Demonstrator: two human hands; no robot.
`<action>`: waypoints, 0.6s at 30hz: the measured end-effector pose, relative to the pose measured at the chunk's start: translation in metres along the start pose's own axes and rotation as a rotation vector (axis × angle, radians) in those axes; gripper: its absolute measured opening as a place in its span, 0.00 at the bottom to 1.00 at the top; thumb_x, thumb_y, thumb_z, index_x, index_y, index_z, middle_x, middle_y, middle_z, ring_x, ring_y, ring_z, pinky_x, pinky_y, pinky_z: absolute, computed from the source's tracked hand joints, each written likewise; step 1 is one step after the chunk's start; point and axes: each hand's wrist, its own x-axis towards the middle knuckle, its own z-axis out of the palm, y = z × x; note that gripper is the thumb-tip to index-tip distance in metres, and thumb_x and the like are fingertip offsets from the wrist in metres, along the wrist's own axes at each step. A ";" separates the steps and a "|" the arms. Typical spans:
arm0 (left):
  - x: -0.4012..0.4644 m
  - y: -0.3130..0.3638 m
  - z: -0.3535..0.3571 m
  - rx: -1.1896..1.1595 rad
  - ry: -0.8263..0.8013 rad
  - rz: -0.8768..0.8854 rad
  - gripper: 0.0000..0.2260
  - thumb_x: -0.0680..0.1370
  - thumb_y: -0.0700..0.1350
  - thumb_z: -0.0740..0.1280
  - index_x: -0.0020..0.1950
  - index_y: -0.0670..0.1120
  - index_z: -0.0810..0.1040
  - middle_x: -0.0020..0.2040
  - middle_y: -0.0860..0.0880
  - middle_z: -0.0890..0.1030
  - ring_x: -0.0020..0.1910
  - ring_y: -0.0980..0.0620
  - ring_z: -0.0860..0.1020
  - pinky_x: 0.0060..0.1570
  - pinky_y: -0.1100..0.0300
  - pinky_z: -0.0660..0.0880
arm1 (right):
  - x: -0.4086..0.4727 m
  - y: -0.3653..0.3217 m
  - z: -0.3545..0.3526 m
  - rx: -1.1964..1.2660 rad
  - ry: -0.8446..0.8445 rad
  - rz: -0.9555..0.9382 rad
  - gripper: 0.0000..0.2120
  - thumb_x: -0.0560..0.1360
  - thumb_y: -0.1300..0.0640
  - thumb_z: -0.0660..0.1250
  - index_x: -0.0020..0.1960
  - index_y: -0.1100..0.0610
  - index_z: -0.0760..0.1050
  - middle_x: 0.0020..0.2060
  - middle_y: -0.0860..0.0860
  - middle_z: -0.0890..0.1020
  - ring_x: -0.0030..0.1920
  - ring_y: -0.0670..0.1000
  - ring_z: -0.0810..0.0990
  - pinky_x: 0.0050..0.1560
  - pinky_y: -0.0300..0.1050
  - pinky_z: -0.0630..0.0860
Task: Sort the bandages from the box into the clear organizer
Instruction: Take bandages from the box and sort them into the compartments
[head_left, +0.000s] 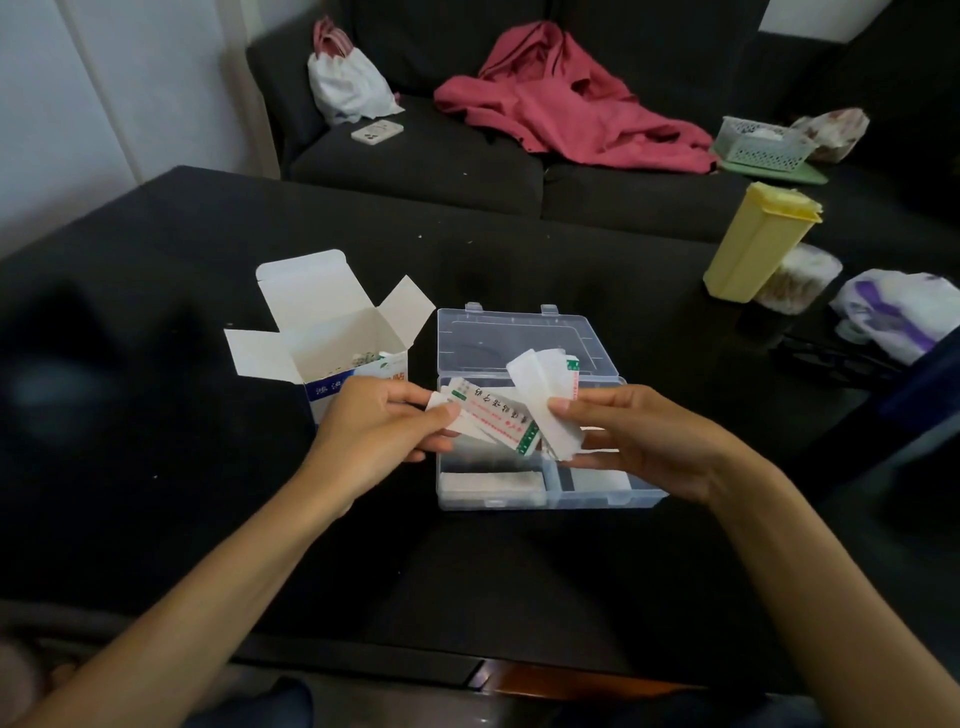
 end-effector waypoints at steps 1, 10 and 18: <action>0.000 0.000 0.001 -0.003 0.008 0.003 0.02 0.74 0.44 0.71 0.42 0.50 0.80 0.33 0.56 0.83 0.36 0.58 0.83 0.35 0.66 0.79 | -0.001 -0.001 -0.002 0.012 -0.015 0.015 0.08 0.71 0.55 0.69 0.48 0.56 0.82 0.45 0.54 0.85 0.45 0.50 0.84 0.44 0.44 0.81; 0.002 -0.005 0.010 0.034 -0.067 -0.062 0.08 0.72 0.48 0.72 0.50 0.49 0.80 0.38 0.54 0.84 0.36 0.61 0.82 0.31 0.71 0.75 | 0.012 0.006 0.013 -0.280 0.140 -0.112 0.06 0.74 0.54 0.67 0.45 0.54 0.82 0.44 0.47 0.82 0.46 0.46 0.80 0.43 0.36 0.77; -0.009 -0.011 0.011 0.776 -0.139 0.268 0.10 0.74 0.56 0.69 0.54 0.62 0.77 0.44 0.61 0.80 0.41 0.66 0.76 0.46 0.66 0.76 | 0.013 0.007 -0.009 -0.333 0.230 -0.043 0.07 0.73 0.57 0.68 0.47 0.59 0.81 0.48 0.48 0.78 0.45 0.47 0.78 0.39 0.36 0.75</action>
